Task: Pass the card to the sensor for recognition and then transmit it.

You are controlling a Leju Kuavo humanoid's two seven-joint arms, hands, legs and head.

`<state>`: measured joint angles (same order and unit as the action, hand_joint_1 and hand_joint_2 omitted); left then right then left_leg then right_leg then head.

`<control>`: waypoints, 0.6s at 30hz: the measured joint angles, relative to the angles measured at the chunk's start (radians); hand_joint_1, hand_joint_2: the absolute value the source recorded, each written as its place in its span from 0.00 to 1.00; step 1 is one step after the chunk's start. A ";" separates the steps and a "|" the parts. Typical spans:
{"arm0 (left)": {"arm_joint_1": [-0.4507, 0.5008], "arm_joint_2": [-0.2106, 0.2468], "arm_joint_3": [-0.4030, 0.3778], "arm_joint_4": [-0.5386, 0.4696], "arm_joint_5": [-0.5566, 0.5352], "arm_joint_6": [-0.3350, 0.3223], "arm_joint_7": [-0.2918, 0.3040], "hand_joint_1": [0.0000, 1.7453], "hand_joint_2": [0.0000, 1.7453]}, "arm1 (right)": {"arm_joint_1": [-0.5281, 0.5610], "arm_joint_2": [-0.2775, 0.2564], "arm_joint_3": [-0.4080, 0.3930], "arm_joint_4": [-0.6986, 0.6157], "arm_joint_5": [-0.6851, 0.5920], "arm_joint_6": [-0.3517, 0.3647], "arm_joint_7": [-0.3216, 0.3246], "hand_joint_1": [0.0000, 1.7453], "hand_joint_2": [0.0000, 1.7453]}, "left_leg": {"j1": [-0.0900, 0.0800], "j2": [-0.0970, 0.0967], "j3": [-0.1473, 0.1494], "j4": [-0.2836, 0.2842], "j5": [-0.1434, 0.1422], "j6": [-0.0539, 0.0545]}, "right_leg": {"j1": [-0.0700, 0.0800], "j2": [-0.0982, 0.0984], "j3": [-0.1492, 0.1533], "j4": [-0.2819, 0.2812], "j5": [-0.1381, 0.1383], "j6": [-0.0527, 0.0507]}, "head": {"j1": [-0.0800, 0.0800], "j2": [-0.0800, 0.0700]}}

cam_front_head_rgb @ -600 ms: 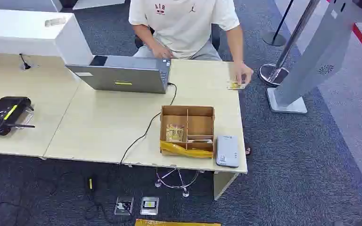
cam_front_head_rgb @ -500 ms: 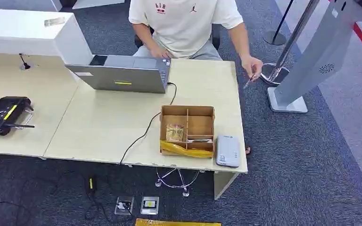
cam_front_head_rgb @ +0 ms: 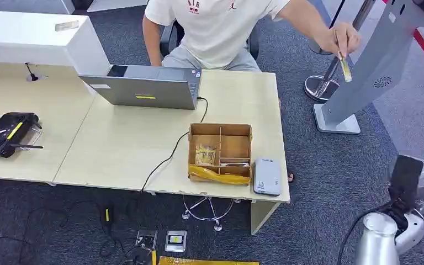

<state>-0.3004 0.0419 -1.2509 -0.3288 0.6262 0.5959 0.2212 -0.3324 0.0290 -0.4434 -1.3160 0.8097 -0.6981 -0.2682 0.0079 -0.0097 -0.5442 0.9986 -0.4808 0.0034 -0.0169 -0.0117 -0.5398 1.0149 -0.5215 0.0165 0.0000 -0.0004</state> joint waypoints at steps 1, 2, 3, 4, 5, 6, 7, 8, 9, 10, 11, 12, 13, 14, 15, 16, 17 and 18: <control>-0.015 0.006 0.006 -0.010 -0.030 -0.003 0.018 0.00 0.00 | -0.001 0.000 0.041 -0.013 0.034 0.000 0.013 0.00 1.00 | 0.000 0.000 0.000 0.000 0.000 0.000 | 0.000 0.000 0.000 0.000 0.000 0.000 | 0.000 0.000; -0.028 0.011 0.015 -0.020 -0.061 -0.010 0.035 0.00 0.00 | -0.004 0.000 0.079 -0.023 0.072 0.000 0.034 0.00 1.00 | 0.000 0.000 0.000 0.000 0.000 0.000 | 0.000 0.000 0.000 0.000 0.000 0.000 | 0.000 0.000; -0.041 0.018 0.024 -0.030 -0.094 -0.018 0.053 0.00 0.00 | -0.008 -0.001 0.117 -0.030 0.116 0.000 0.053 0.00 1.00 | 0.000 0.000 0.000 0.000 0.000 0.000 | 0.000 0.000 0.000 0.000 0.000 0.000 | 0.000 0.000; -0.052 0.022 0.030 -0.040 -0.120 -0.023 0.066 0.00 0.00 | -0.014 -0.003 0.150 -0.035 0.150 0.000 0.075 0.00 1.00 | 0.000 0.000 0.000 0.000 0.000 0.000 | 0.000 0.001 0.000 0.000 0.000 0.000 | 0.000 0.000; -0.060 0.027 0.037 -0.049 -0.137 -0.026 0.074 0.00 0.00 | -0.021 -0.005 0.182 -0.040 0.171 0.000 0.091 0.00 1.00 | 0.000 0.000 0.000 0.000 0.000 0.000 | 0.000 0.001 0.000 0.000 0.000 0.000 | 0.000 0.000; -0.067 0.031 0.047 -0.058 -0.146 -0.030 0.080 0.00 0.00 | -0.027 -0.008 0.213 -0.046 0.181 0.000 0.101 0.00 1.00 | 0.000 0.000 0.000 0.000 0.000 0.000 | 0.000 0.001 -0.001 0.000 0.000 0.000 | 0.000 0.000; -0.070 0.035 0.052 -0.066 -0.152 -0.031 0.082 0.00 0.00 | -0.032 -0.010 0.238 -0.050 0.186 0.000 0.107 0.00 1.00 | 0.000 0.000 0.000 0.000 0.000 0.000 | 0.000 0.001 -0.001 0.000 0.000 0.000 | 0.000 0.000; -0.072 0.037 0.058 -0.073 -0.164 -0.031 0.083 0.00 0.00 | -0.035 -0.014 0.261 -0.053 0.192 0.000 0.116 0.00 1.00 | 0.000 0.000 0.000 0.000 0.000 0.000 | 0.000 0.001 -0.001 0.000 0.000 0.000 | 0.000 0.000; -0.071 0.040 0.069 -0.082 -0.187 -0.032 0.084 0.00 0.00 | -0.036 -0.020 0.288 -0.058 0.211 0.000 0.129 0.00 1.00 | 0.000 0.000 0.000 0.000 0.000 0.000 | 0.000 0.001 -0.001 0.000 0.000 0.000 | 0.000 0.000; -0.071 0.042 0.077 -0.087 -0.210 -0.034 0.087 0.00 0.00 | -0.038 -0.029 0.313 -0.062 0.236 0.000 0.145 0.00 1.00 | 0.000 0.000 -0.001 0.000 0.000 0.000 | 0.000 0.001 -0.001 0.000 0.000 0.000 | 0.000 0.000; -0.071 0.043 0.087 -0.092 -0.238 -0.039 0.093 0.00 0.00 | -0.045 -0.039 0.343 -0.065 0.264 0.000 0.172 0.00 1.00 | 0.000 0.000 -0.001 0.000 0.000 0.000 | 0.000 0.001 -0.002 0.000 0.000 0.000 | 0.000 0.000; -0.071 0.045 0.099 -0.098 -0.271 -0.048 0.099 0.00 0.00 | -0.054 -0.049 0.371 -0.067 0.288 0.000 0.205 0.00 1.00 | 0.000 0.001 -0.002 0.000 0.000 0.000 | 0.000 0.001 -0.002 0.000 0.000 0.000 | 0.000 0.000; -0.071 0.045 0.112 -0.103 -0.309 -0.058 0.105 0.00 0.00 | -0.064 -0.060 0.402 -0.070 0.311 0.000 0.239 0.00 1.00 | 0.000 0.001 -0.002 0.000 0.000 0.000 | 0.000 0.001 -0.003 0.000 0.000 0.000 | 0.000 0.000; -0.070 0.045 0.127 -0.108 -0.348 -0.069 0.110 0.00 0.00 | -0.076 -0.072 0.435 -0.072 0.331 0.000 0.273 0.00 1.00 | 0.000 0.001 -0.002 0.000 0.000 0.000 | 0.000 0.001 -0.003 0.000 0.000 0.000 | 0.000 0.000; -0.070 0.045 0.142 -0.113 -0.385 -0.076 0.114 0.00 0.00 | -0.094 -0.085 0.471 -0.071 0.342 0.000 0.312 0.00 1.00 | 0.000 0.001 -0.002 0.000 0.000 0.000 | 0.000 0.001 -0.003 0.000 0.000 0.000 | 0.000 0.000; -0.069 0.045 0.158 -0.116 -0.412 -0.083 0.116 0.00 0.00 | -0.114 -0.098 0.509 -0.071 0.349 0.000 0.348 0.00 1.00 | 0.000 0.001 -0.002 0.000 0.000 0.000 | 0.000 0.001 -0.003 0.000 0.000 0.000 | 0.000 0.000; -0.068 0.045 0.176 -0.120 -0.432 -0.087 0.119 0.00 0.00 | -0.133 -0.113 0.550 -0.071 0.353 0.000 0.373 0.00 1.00 | 0.000 0.001 -0.002 0.000 0.000 0.000 | 0.000 0.001 -0.003 0.000 0.000 0.000 | 0.000 0.000; -0.066 0.044 0.191 -0.124 -0.447 -0.092 0.122 0.00 0.00 | -0.149 -0.124 0.584 -0.070 0.354 0.000 0.390 0.00 1.00 | 0.000 0.001 -0.002 0.000 0.000 0.000 | 0.000 0.001 -0.003 0.000 0.000 0.000 | 0.000 0.000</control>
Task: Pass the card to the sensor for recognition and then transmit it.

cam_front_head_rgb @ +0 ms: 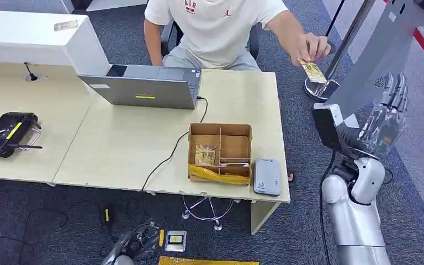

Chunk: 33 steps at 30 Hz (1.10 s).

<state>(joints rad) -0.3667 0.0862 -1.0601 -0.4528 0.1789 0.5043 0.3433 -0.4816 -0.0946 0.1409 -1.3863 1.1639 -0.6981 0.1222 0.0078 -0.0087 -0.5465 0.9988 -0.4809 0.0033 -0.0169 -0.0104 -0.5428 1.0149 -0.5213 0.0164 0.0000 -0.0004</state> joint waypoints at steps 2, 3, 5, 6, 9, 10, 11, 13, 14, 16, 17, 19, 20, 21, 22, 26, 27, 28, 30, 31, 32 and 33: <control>0.006 0.000 0.030 -0.006 -0.032 -0.005 0.003 0.00 0.00 | -0.038 -0.020 0.076 0.009 -0.009 0.000 0.046 0.00 1.00 | 0.000 0.000 0.000 0.000 0.000 0.000 | 0.000 0.000 0.000 0.000 0.000 0.000 | -0.001 0.000; 0.010 0.000 0.046 -0.008 -0.047 -0.009 0.003 0.00 0.00 | -0.062 -0.032 0.120 0.017 -0.011 0.002 0.068 0.00 1.00 | 0.000 0.000 0.000 0.000 0.000 0.000 | 0.000 0.000 -0.001 0.000 0.000 0.000 | 0.000 0.000; 0.017 0.000 0.079 -0.014 -0.076 -0.016 0.011 0.00 0.00 | -0.109 -0.054 0.206 0.035 -0.021 0.019 0.102 0.00 1.00 | 0.000 0.000 -0.001 0.000 0.000 0.000 | 0.000 0.000 -0.001 0.000 0.000 0.000 | 0.000 0.000; 0.021 0.000 0.093 -0.016 -0.086 -0.018 0.014 0.00 0.00 | -0.132 -0.062 0.243 0.044 -0.029 0.029 0.114 0.00 1.00 | 0.000 0.000 -0.001 0.000 0.000 0.000 | 0.000 0.000 -0.001 0.000 0.000 0.000 | 0.000 0.000; 0.037 0.000 0.143 -0.016 -0.109 -0.014 0.015 0.00 0.00 | -0.184 -0.086 0.352 0.071 -0.051 0.054 0.140 0.00 1.00 | 0.000 0.000 -0.001 0.000 0.000 0.000 | 0.000 0.000 -0.002 0.000 0.000 0.000 | 0.000 0.000; 0.042 0.000 0.156 -0.016 -0.115 -0.014 0.015 0.00 0.00 | -0.197 -0.092 0.376 0.076 -0.054 0.062 0.143 0.00 1.00 | 0.000 0.000 -0.001 0.000 0.000 0.000 | 0.000 0.000 -0.002 0.000 0.000 0.000 | 0.000 0.000; 0.046 0.000 0.170 -0.016 -0.121 -0.014 0.015 0.00 0.00 | -0.206 -0.097 0.401 0.082 -0.057 0.069 0.147 0.00 1.00 | 0.000 0.000 -0.002 0.000 0.000 0.000 | 0.000 0.000 -0.002 0.000 0.000 0.000 | 0.000 0.000; 0.051 0.001 0.190 -0.016 -0.132 -0.013 0.017 0.00 0.00 | -0.221 -0.105 0.441 0.093 -0.061 0.079 0.152 0.00 1.00 | 0.000 0.000 -0.002 0.000 0.000 0.000 | 0.000 0.000 -0.002 0.000 0.000 0.000 | 0.000 0.000; 0.054 0.001 0.201 -0.016 -0.138 -0.011 0.019 0.00 0.00 | -0.229 -0.108 0.458 0.098 -0.065 0.084 0.152 0.00 1.00 | 0.000 0.000 -0.003 0.000 0.000 0.000 | 0.000 0.000 -0.003 0.000 0.000 0.000 | 0.000 0.000; 0.057 0.000 0.221 -0.016 -0.149 -0.008 0.021 0.00 0.00 | -0.244 -0.115 0.493 0.112 -0.076 0.094 0.154 0.12 1.00 | 0.000 0.000 -0.002 0.000 0.000 0.000 | 0.000 0.000 -0.003 0.000 0.000 0.000 | 0.000 0.000; 0.058 0.000 0.230 -0.016 -0.151 -0.008 0.021 0.00 0.00 | -0.249 -0.116 0.506 0.117 -0.082 0.097 0.155 0.92 1.00 | 0.000 0.000 -0.002 0.000 0.000 0.000 | 0.000 0.000 -0.003 0.000 0.000 0.000 | 0.000 0.000; 0.060 0.000 0.246 -0.016 -0.162 -0.007 0.021 0.00 0.00 | -0.255 -0.121 0.527 0.126 -0.105 0.098 0.155 0.97 1.00 | 0.000 0.000 -0.003 0.000 0.000 0.000 | 0.000 0.000 -0.003 0.000 0.000 0.000 | 0.000 0.000; 0.061 -0.001 0.256 -0.016 -0.169 -0.008 0.021 0.00 0.00 | -0.258 -0.122 0.540 0.130 -0.120 0.099 0.154 1.00 1.00 | 0.000 0.000 -0.003 0.000 0.000 0.000 | 0.000 0.000 -0.003 0.000 0.000 0.000 | 0.000 0.000; 0.061 -0.003 0.264 -0.016 -0.172 -0.008 0.021 0.00 0.00 | -0.259 -0.124 0.549 0.134 -0.131 0.099 0.153 1.00 1.00 | 0.000 0.000 -0.003 0.000 0.000 0.000 | 0.000 0.000 -0.003 0.000 0.000 0.000 | 0.000 0.000; 0.061 -0.003 0.271 -0.016 -0.177 -0.008 0.021 0.00 0.00 | -0.260 -0.126 0.556 0.137 -0.138 0.101 0.152 1.00 1.00 | 0.000 0.000 -0.003 0.000 0.000 0.000 | 0.000 0.000 -0.003 0.000 0.000 0.000 | 0.000 0.000; 0.061 -0.006 0.299 -0.016 -0.179 -0.011 0.021 0.00 0.00 | -0.267 -0.134 0.585 0.151 -0.159 0.107 0.150 1.00 1.00 | 0.000 0.000 -0.003 0.000 0.000 0.000 | 0.000 0.001 -0.003 0.000 0.000 0.000 | 0.000 0.000; 0.061 -0.006 0.306 -0.016 -0.179 -0.011 0.020 0.00 0.00 | -0.267 -0.135 0.589 0.153 -0.164 0.109 0.149 1.00 1.00 | 0.000 0.000 -0.003 0.000 0.000 0.000 | 0.000 0.001 -0.004 0.000 0.000 0.000 | 0.000 0.000; 0.061 -0.006 0.311 -0.016 -0.179 -0.013 0.018 0.00 0.00 | -0.268 -0.137 0.593 0.156 -0.169 0.112 0.149 1.00 1.00 | 0.000 0.000 -0.003 0.000 0.000 0.000 | 0.000 0.001 -0.004 0.000 0.000 0.000 | 0.000 0.000; 0.061 -0.006 0.328 -0.015 -0.178 -0.014 0.011 0.00 0.00 | -0.271 -0.141 0.606 0.161 -0.174 0.115 0.149 1.00 1.00 | 0.000 0.000 -0.003 0.000 0.000 0.000 | 0.000 0.001 -0.004 0.000 0.000 0.000 | 0.000 0.000; 0.061 -0.006 0.334 -0.016 -0.178 -0.015 0.008 0.00 0.00 | -0.271 -0.145 0.608 0.162 -0.177 0.116 0.151 1.00 1.00 | 0.000 0.000 -0.003 0.000 0.000 0.000 | 0.000 0.000 -0.004 0.000 0.000 0.000 | 0.000 0.000; 0.061 -0.006 0.338 -0.015 -0.179 -0.015 0.006 0.00 0.00 | -0.272 -0.148 0.610 0.162 -0.180 0.116 0.153 1.00 1.00 | 0.000 0.000 -0.003 0.000 0.000 0.000 | 0.000 0.001 -0.004 0.000 0.000 0.000 | 0.000 0.000; 0.061 -0.006 0.344 -0.015 -0.179 -0.015 0.003 0.00 0.00 | -0.272 -0.150 0.613 0.162 -0.182 0.117 0.154 1.00 1.00 | 0.000 0.000 -0.003 0.000 0.000 0.000 | 0.000 0.001 -0.004 0.000 0.000 0.000 | 0.000 0.000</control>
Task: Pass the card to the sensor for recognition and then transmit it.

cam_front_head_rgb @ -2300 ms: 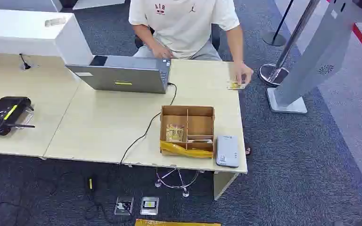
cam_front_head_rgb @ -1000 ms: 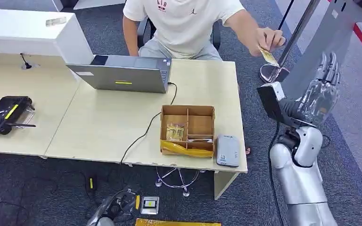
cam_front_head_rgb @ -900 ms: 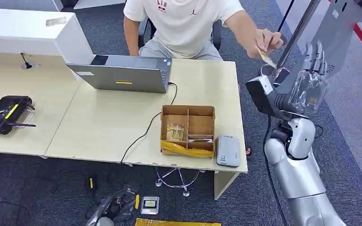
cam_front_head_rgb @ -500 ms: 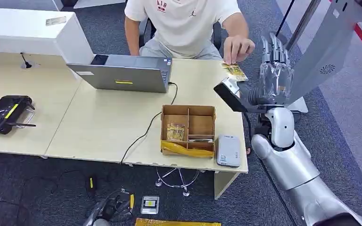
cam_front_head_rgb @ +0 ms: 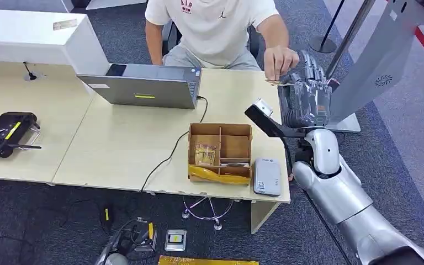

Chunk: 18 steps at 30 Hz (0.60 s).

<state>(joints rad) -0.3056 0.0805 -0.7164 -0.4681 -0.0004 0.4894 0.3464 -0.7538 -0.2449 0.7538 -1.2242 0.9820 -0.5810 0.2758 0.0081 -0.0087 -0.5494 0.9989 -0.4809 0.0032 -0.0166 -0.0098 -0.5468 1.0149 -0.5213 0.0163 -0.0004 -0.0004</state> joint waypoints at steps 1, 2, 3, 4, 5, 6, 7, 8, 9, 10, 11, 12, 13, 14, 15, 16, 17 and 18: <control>0.000 0.000 0.007 0.000 -0.002 0.000 -0.002 0.00 0.00 | 0.000 -0.004 0.003 0.000 -0.001 0.001 0.000 1.00 1.00 | 0.000 0.000 0.000 0.000 0.000 0.000 | 0.000 0.000 0.000 0.000 0.000 0.000 | 0.000 0.000; 0.001 0.000 0.011 0.000 -0.004 0.001 -0.004 0.00 0.00 | 0.000 -0.008 0.006 0.000 -0.002 0.002 0.002 1.00 1.00 | 0.000 0.000 0.000 0.000 0.000 0.000 | 0.000 0.000 0.000 0.000 0.000 0.000 | 0.000 0.000; 0.002 0.000 0.015 0.000 -0.008 0.002 -0.004 0.00 0.00 | 0.000 -0.011 0.008 0.000 -0.003 0.002 0.003 1.00 1.00 | 0.000 0.000 0.000 0.000 0.000 0.000 | 0.000 0.000 0.000 0.000 0.000 0.000 | 0.000 0.000; 0.004 0.000 0.019 0.000 -0.013 0.003 -0.004 0.00 0.00 | 0.000 -0.013 0.010 0.000 -0.003 0.002 0.005 1.00 1.00 | 0.000 0.000 0.000 0.000 0.000 0.000 | 0.000 0.000 0.000 0.000 0.000 0.000 | 0.000 0.000; 0.006 0.000 0.023 0.000 -0.017 0.004 -0.004 0.00 0.00 | 0.000 -0.015 0.012 0.000 -0.003 0.002 0.006 1.00 1.00 | 0.000 0.000 0.000 0.000 0.000 0.000 | 0.000 0.000 0.000 0.000 0.000 0.000 | 0.000 0.000; 0.010 0.000 0.028 -0.002 -0.021 0.004 -0.004 0.00 0.00 | 0.000 -0.017 0.015 0.000 -0.003 0.002 0.006 1.00 1.00 | 0.000 0.000 0.000 0.000 0.000 0.000 | 0.000 0.000 0.000 0.000 0.000 0.000 | 0.000 0.000; 0.012 0.000 0.033 -0.004 -0.021 0.004 -0.004 0.00 0.00 | 0.000 -0.021 0.019 0.000 -0.003 0.002 0.006 1.00 1.00 | 0.000 0.000 0.000 0.000 0.000 0.000 | 0.000 0.000 0.000 0.000 0.000 0.000 | 0.000 0.000; 0.013 0.000 0.036 -0.006 -0.022 0.004 -0.004 0.00 0.00 | 0.000 -0.023 0.021 0.000 -0.003 0.002 0.006 1.00 1.00 | 0.000 0.000 0.000 0.000 0.000 0.000 | 0.000 0.000 0.000 0.000 0.000 0.000 | 0.000 0.000; 0.013 0.000 0.037 -0.006 -0.023 0.004 -0.004 0.00 0.00 | 0.000 -0.023 0.023 0.000 -0.003 0.002 0.006 1.00 1.00 | 0.000 0.000 0.000 0.000 0.000 0.000 | 0.000 0.000 0.000 0.000 0.000 0.000 | 0.000 0.000; 0.014 0.000 0.037 -0.006 -0.023 0.004 -0.004 0.00 0.00 | 0.000 -0.023 0.025 0.000 -0.004 0.002 0.006 1.00 1.00 | 0.000 0.000 0.000 0.000 0.000 0.000 | 0.000 0.000 0.000 0.000 0.000 0.000 | 0.000 0.000; 0.015 0.000 0.037 -0.007 -0.024 0.005 -0.004 0.00 0.00 | 0.000 -0.023 0.027 0.000 -0.004 0.002 0.007 1.00 1.00 | 0.000 0.000 0.000 0.000 0.000 0.000 | 0.000 0.000 0.000 0.000 0.000 0.000 | 0.000 0.000; 0.017 0.000 0.040 -0.009 -0.027 0.006 -0.004 0.00 0.00 | 0.000 -0.023 0.031 0.000 -0.005 0.002 0.007 1.00 1.00 | 0.000 0.000 0.000 0.000 0.000 0.000 | 0.000 0.000 0.000 0.000 0.000 0.000 | 0.000 0.000; 0.019 0.000 0.045 -0.012 -0.030 0.007 -0.004 0.00 0.00 | 0.000 -0.026 0.036 0.000 -0.005 0.002 0.006 1.00 1.00 | 0.000 0.000 0.000 0.000 0.000 0.000 | 0.000 0.000 0.000 0.000 0.000 0.000 | 0.000 0.000; 0.022 0.000 0.051 -0.015 -0.032 0.008 -0.004 0.00 0.00 | 0.000 -0.028 0.038 0.000 -0.005 0.002 0.007 1.00 1.00 | 0.000 0.000 0.000 0.000 0.000 0.000 | 0.000 0.000 0.000 0.000 0.000 0.000 | 0.000 0.000; 0.023 0.000 0.054 -0.017 -0.032 0.011 -0.004 0.00 0.00 | 0.000 -0.029 0.041 0.000 -0.005 0.002 0.007 1.00 1.00 | 0.000 0.000 0.000 0.000 0.000 0.000 | 0.000 0.000 -0.001 0.000 0.000 0.000 | 0.000 0.000; 0.024 0.000 0.055 -0.017 -0.036 0.017 -0.004 0.00 0.00 | 0.000 -0.029 0.044 0.000 -0.011 0.006 0.007 1.00 1.00 | 0.000 0.000 0.000 0.000 0.000 0.000 | 0.000 0.000 0.000 0.000 0.000 0.000 | 0.000 0.000; 0.027 0.000 0.056 -0.017 -0.043 0.032 -0.003 0.00 0.00 | 0.001 -0.029 0.048 0.000 -0.025 0.015 0.007 1.00 1.00 | 0.000 0.000 0.000 0.000 0.000 0.000 | 0.000 0.000 -0.001 0.000 0.000 0.000 | 0.000 0.000; 0.031 0.000 0.060 -0.019 -0.046 0.044 -0.003 0.00 0.00 | 0.003 -0.029 0.050 0.002 -0.034 0.020 0.007 1.00 1.00 | 0.000 0.000 0.000 0.000 0.000 0.000 | 0.000 0.001 -0.001 0.000 0.000 0.000 | 0.000 0.000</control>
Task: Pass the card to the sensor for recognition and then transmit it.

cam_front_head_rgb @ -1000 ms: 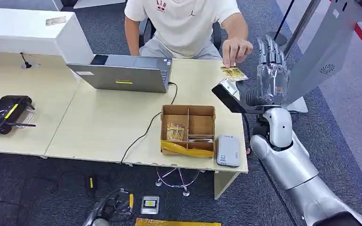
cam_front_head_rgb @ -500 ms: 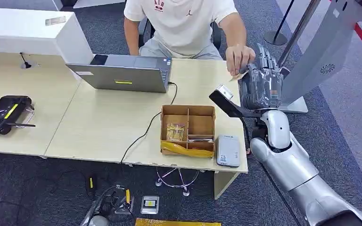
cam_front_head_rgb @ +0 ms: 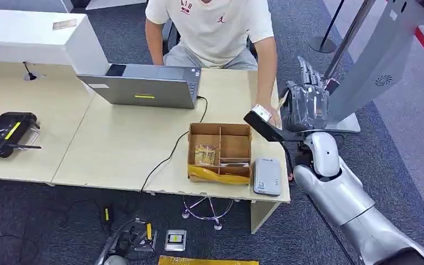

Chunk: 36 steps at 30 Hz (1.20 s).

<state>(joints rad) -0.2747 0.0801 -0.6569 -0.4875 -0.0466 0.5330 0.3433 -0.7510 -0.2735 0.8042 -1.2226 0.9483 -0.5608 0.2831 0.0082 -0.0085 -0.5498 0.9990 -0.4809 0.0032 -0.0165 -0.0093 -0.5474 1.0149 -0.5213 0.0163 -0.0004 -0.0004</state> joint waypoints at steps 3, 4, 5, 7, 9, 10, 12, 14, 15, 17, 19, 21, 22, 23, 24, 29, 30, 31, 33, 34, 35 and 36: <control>0.015 0.000 0.012 -0.012 -0.013 0.018 0.000 0.00 0.00 | 0.009 -0.002 0.009 0.006 -0.045 0.006 -0.008 1.00 1.00 | 0.000 0.000 0.000 0.000 0.000 0.000 | 0.000 0.000 0.000 0.000 0.000 0.000 | 0.000 0.000; 0.020 0.000 0.016 -0.015 -0.016 0.021 0.000 0.00 0.00 | 0.015 -0.002 0.012 0.010 -0.055 0.006 -0.011 1.00 1.00 | 0.000 0.000 0.000 0.000 0.000 0.000 | 0.000 0.000 0.000 0.000 0.000 0.000 | 0.000 0.000; 0.024 0.000 0.019 -0.016 -0.018 0.021 0.000 0.00 0.00 | 0.021 -0.003 0.014 0.014 -0.061 0.006 -0.011 1.00 1.00 | 0.000 0.000 0.000 0.000 0.000 0.000 | 0.000 0.000 -0.001 0.000 0.000 0.000 | 0.000 0.000; 0.029 0.000 0.022 -0.019 -0.030 0.021 0.003 0.00 0.00 | 0.035 -0.003 0.018 0.024 -0.078 0.009 -0.012 1.00 1.00 | 0.000 0.000 -0.001 0.000 0.000 0.000 | 0.000 0.000 -0.001 0.000 0.000 0.000 | 0.000 0.000; 0.032 0.000 0.028 -0.024 -0.039 0.021 0.010 0.00 0.00 | 0.060 -0.005 0.023 0.040 -0.095 0.011 -0.016 1.00 1.00 | 0.000 0.000 -0.001 0.000 0.000 0.000 | 0.000 0.000 -0.001 0.000 0.000 0.000 | 0.000 0.000; 0.034 0.000 0.030 -0.027 -0.040 0.021 0.010 0.00 0.00 | 0.076 -0.007 0.027 0.051 -0.104 0.010 -0.019 1.00 1.00 | 0.000 0.000 -0.001 0.000 0.000 0.000 | 0.000 0.000 -0.001 0.000 0.000 0.000 | 0.000 0.000; 0.035 -0.002 0.034 -0.029 -0.040 0.021 0.010 0.00 0.00 | 0.094 -0.008 0.032 0.062 -0.117 0.007 -0.025 1.00 1.00 | 0.000 0.000 -0.002 0.000 0.000 0.000 | 0.000 0.000 -0.002 0.000 0.000 0.000 | 0.000 0.000; 0.035 -0.004 0.039 -0.029 -0.040 0.020 0.010 0.00 0.00 | 0.102 -0.008 0.035 0.071 -0.128 0.006 -0.029 1.00 1.00 | 0.000 0.001 -0.001 0.000 0.000 0.000 | 0.000 0.001 -0.002 0.000 0.000 0.000 | 0.000 0.000; 0.034 -0.006 0.044 -0.029 -0.038 0.018 0.010 0.00 0.00 | 0.106 -0.008 0.037 0.079 -0.137 0.006 -0.032 1.00 1.00 | 0.000 0.001 -0.001 0.000 0.000 0.000 | 0.000 0.002 -0.002 0.000 0.000 0.000 | 0.000 0.000; 0.034 -0.008 0.047 -0.029 -0.034 0.012 0.005 0.00 0.00 | 0.122 -0.009 0.040 0.088 -0.147 0.005 -0.036 1.00 1.00 | 0.000 0.001 -0.001 0.000 0.000 0.000 | 0.000 0.002 -0.002 0.000 0.000 0.000 | 0.000 0.000; 0.034 -0.008 0.050 -0.029 -0.026 0.011 -0.002 0.00 0.00 | 0.143 -0.011 0.041 0.093 -0.153 0.005 -0.037 1.00 1.00 | 0.000 0.001 -0.002 0.000 0.000 0.000 | 0.000 0.002 -0.002 0.000 0.000 0.000 | 0.000 0.000; 0.033 -0.009 0.055 -0.029 -0.022 0.014 -0.015 0.00 0.00 | 0.158 -0.011 0.043 0.100 -0.160 0.003 -0.037 1.00 1.00 | 0.000 0.001 -0.001 0.000 0.000 -0.001 | 0.000 0.002 -0.002 0.000 0.000 0.000 | 0.000 0.000; 0.034 -0.009 0.058 -0.029 -0.022 0.016 -0.021 0.00 0.00 | 0.164 -0.011 0.043 0.104 -0.166 0.003 -0.036 1.00 1.00 | 0.000 0.001 -0.001 0.000 0.000 -0.001 | 0.000 0.002 -0.002 0.000 0.000 0.000 | 0.000 0.000; 0.034 -0.009 0.062 -0.029 -0.022 0.020 -0.023 0.00 0.00 | 0.169 -0.011 0.043 0.107 -0.170 0.003 -0.034 1.00 1.00 | 0.000 0.001 -0.002 0.000 0.000 -0.001 | 0.000 0.002 -0.002 0.000 0.000 0.000 | 0.000 0.000; 0.035 -0.009 0.067 -0.029 -0.022 0.023 -0.025 0.00 0.00 | 0.175 -0.011 0.044 0.110 -0.174 0.002 -0.034 1.00 1.00 | 0.000 0.001 -0.002 0.000 0.000 -0.001 | 0.000 0.002 -0.002 0.000 0.000 0.000 | 0.000 0.000; 0.040 -0.008 0.074 -0.031 -0.028 0.032 -0.026 0.00 0.00 | 0.194 -0.014 0.050 0.122 -0.189 -0.003 -0.029 1.00 1.00 | 0.000 0.001 -0.001 0.000 0.000 -0.001 | 0.000 0.002 -0.002 0.000 0.000 0.000 | 0.000 0.000; 0.041 -0.008 0.076 -0.031 -0.029 0.032 -0.026 0.00 0.00 | 0.198 -0.014 0.053 0.124 -0.191 -0.005 -0.027 1.00 1.00 | 0.000 0.001 -0.001 0.000 0.000 -0.001 | 0.000 0.002 -0.002 0.000 0.000 0.000 | 0.000 0.000; 0.043 -0.008 0.076 -0.032 -0.030 0.032 -0.026 0.00 0.00 | 0.203 -0.016 0.056 0.127 -0.193 -0.007 -0.025 1.00 1.00 | 0.000 0.001 -0.001 0.000 0.000 -0.001 | 0.000 0.002 -0.002 0.000 0.000 0.000 | 0.000 0.000; 0.045 -0.010 0.076 -0.035 -0.034 0.032 -0.027 0.00 0.00 | 0.212 -0.017 0.057 0.132 -0.195 -0.011 -0.024 1.00 1.00 | 0.000 0.001 -0.002 0.000 0.000 -0.001 | 0.000 0.002 -0.002 0.000 0.000 0.000 | 0.000 0.000; 0.046 -0.010 0.077 -0.037 -0.035 0.032 -0.028 0.00 0.00 | 0.216 -0.017 0.058 0.135 -0.195 -0.013 -0.024 1.00 1.00 | 0.000 0.001 -0.002 0.000 0.000 -0.001 | 0.000 0.002 -0.002 0.000 0.000 0.000 | 0.000 0.000; 0.047 -0.011 0.076 -0.038 -0.038 0.032 -0.029 0.00 0.00 | 0.220 -0.018 0.058 0.137 -0.196 -0.014 -0.023 1.00 1.00 | 0.000 0.001 -0.002 0.000 0.000 -0.001 | 0.000 0.002 -0.002 0.000 0.000 0.000 | 0.000 0.000; 0.048 -0.011 0.076 -0.039 -0.040 0.032 -0.029 0.00 0.00 | 0.223 -0.019 0.058 0.140 -0.197 -0.015 -0.023 1.00 1.00 | 0.000 0.001 -0.001 0.000 0.000 -0.001 | 0.000 0.002 -0.002 0.000 0.000 0.000 | 0.000 0.000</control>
<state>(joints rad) -0.2270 0.0690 -0.5806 -0.5264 -0.0862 0.5646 0.3143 -0.5278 -0.2922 0.8621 -1.0830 0.7511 -0.5753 0.2605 0.0081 -0.0071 -0.5513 0.9990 -0.4814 0.0026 -0.0167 -0.0072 -0.5496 1.0147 -0.5212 0.0163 0.0000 -0.0004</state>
